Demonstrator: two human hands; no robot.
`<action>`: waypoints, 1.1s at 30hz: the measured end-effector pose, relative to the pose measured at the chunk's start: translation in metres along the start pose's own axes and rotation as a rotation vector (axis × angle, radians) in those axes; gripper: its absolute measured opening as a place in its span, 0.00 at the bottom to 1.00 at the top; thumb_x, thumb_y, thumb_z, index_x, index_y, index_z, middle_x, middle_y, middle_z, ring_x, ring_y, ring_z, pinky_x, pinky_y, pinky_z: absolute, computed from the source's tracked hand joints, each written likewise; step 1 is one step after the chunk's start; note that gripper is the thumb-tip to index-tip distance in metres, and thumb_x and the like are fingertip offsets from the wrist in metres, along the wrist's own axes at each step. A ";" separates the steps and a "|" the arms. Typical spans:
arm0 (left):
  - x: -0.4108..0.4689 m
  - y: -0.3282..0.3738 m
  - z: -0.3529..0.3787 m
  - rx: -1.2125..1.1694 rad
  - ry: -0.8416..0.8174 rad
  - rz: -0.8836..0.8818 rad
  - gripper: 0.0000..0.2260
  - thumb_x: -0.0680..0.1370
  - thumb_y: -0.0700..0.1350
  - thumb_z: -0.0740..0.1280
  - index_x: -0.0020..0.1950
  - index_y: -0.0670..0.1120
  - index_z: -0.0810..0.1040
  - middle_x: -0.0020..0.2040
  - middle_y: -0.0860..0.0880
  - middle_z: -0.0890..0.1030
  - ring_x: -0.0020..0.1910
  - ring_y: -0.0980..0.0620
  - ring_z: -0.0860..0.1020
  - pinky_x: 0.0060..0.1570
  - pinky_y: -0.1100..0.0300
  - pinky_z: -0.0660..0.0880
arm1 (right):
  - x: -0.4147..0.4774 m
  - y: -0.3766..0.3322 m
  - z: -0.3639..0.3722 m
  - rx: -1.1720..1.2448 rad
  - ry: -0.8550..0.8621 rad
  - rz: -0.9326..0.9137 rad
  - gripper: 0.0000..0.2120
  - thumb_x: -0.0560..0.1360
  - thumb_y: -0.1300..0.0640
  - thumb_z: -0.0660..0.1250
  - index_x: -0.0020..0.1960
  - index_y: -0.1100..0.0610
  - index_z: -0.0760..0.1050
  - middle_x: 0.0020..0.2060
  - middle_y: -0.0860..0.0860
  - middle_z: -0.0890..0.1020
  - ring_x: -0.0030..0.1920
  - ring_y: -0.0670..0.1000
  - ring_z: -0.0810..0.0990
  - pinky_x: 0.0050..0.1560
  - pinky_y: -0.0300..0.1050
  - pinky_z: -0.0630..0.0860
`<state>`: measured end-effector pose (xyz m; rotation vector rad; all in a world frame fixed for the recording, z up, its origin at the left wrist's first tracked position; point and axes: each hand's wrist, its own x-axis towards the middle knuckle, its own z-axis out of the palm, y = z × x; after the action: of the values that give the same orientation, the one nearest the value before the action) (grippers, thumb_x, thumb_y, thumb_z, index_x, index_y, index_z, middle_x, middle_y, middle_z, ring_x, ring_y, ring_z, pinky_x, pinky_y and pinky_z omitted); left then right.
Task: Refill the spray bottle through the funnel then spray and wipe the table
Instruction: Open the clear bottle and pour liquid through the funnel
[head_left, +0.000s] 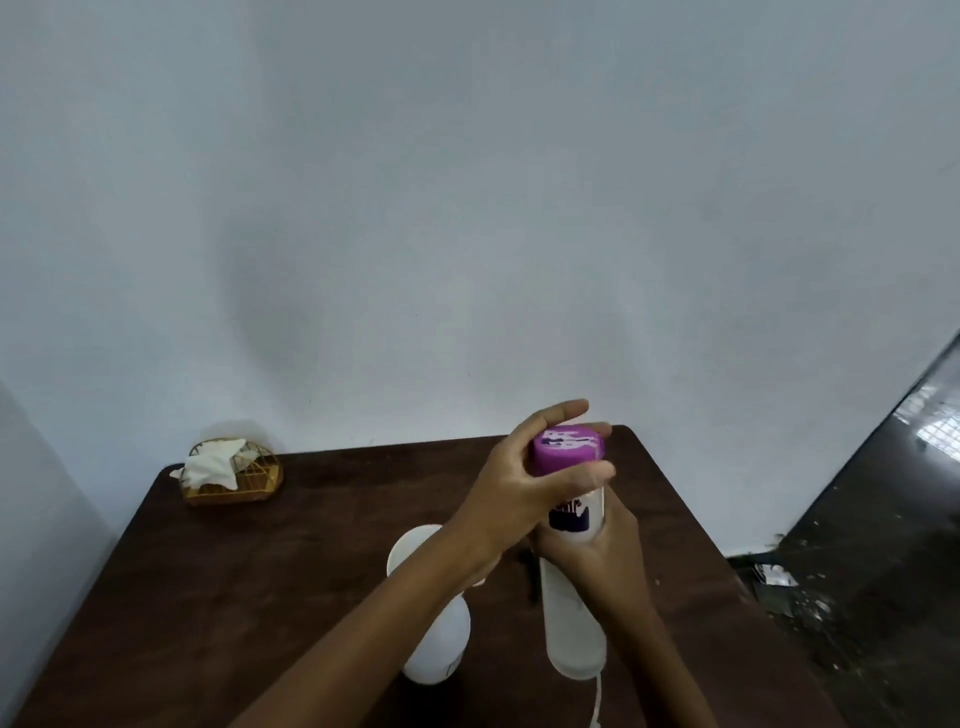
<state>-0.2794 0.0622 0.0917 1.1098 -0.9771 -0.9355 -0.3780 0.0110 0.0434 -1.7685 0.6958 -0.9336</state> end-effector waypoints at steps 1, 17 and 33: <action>-0.001 0.005 -0.008 -0.014 -0.047 -0.024 0.28 0.66 0.53 0.71 0.66 0.52 0.72 0.60 0.52 0.80 0.59 0.52 0.79 0.54 0.60 0.78 | 0.000 -0.001 -0.002 0.016 -0.002 -0.012 0.19 0.63 0.63 0.75 0.47 0.46 0.73 0.38 0.43 0.83 0.40 0.46 0.83 0.41 0.41 0.81; -0.011 0.039 -0.045 0.373 0.132 0.106 0.12 0.74 0.49 0.67 0.57 0.53 0.77 0.40 0.52 0.83 0.43 0.60 0.81 0.44 0.69 0.75 | 0.008 -0.013 0.006 -0.033 0.073 -0.016 0.16 0.57 0.56 0.72 0.44 0.51 0.75 0.37 0.45 0.82 0.34 0.45 0.80 0.33 0.35 0.76; 0.014 0.041 -0.048 1.189 -0.222 0.451 0.28 0.68 0.68 0.60 0.66 0.61 0.66 0.56 0.62 0.77 0.61 0.64 0.68 0.68 0.65 0.44 | 0.011 -0.009 0.009 -0.157 -0.009 -0.009 0.15 0.59 0.55 0.71 0.45 0.50 0.74 0.35 0.47 0.82 0.37 0.47 0.81 0.34 0.38 0.78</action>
<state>-0.2250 0.0701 0.1266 1.6358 -1.9749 -0.0161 -0.3643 0.0097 0.0533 -1.9136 0.7737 -0.8968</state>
